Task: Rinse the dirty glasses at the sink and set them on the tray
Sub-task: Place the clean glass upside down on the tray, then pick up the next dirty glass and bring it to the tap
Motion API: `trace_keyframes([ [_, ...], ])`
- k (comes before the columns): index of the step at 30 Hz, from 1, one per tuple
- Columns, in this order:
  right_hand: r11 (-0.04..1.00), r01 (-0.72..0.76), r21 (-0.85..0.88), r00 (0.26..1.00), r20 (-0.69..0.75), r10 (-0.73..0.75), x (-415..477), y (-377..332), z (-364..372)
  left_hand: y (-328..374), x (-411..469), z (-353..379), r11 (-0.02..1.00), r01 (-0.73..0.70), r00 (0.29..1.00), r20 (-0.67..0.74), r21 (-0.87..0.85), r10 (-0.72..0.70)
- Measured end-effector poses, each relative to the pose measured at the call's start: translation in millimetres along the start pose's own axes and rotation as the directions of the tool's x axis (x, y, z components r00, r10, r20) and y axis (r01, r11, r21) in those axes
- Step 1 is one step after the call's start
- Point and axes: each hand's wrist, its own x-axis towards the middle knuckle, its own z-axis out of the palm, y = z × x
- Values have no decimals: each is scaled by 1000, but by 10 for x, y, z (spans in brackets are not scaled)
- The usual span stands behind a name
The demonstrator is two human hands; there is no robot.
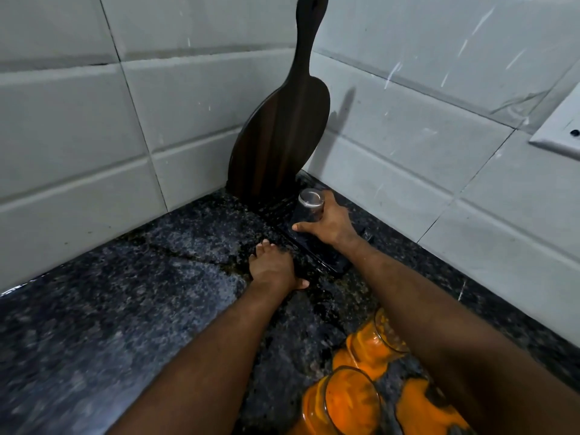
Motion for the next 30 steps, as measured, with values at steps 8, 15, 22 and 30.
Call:
trace_keyframes([
  [8, 996, -90, 13, 991, 98, 88, -310, 17, -363, 193, -440, -30, 978, -123, 960, -269, -170, 74],
  [15, 993, -91, 73, 969, 236, 71, -1003, 258, -887, 516, -1012, -366, 897, -264, 964, -131, -354, 232],
  [22, 945, -171, 280, 955, 285, 88, -1592, 506, -1075, 821, -1334, -299, 927, -209, 937, 206, -311, 281],
  [30, 885, -223, 408, 941, 326, 87, -1987, 652, -1120, 1054, -1490, -102, 945, -291, 955, 3, -149, 295],
])
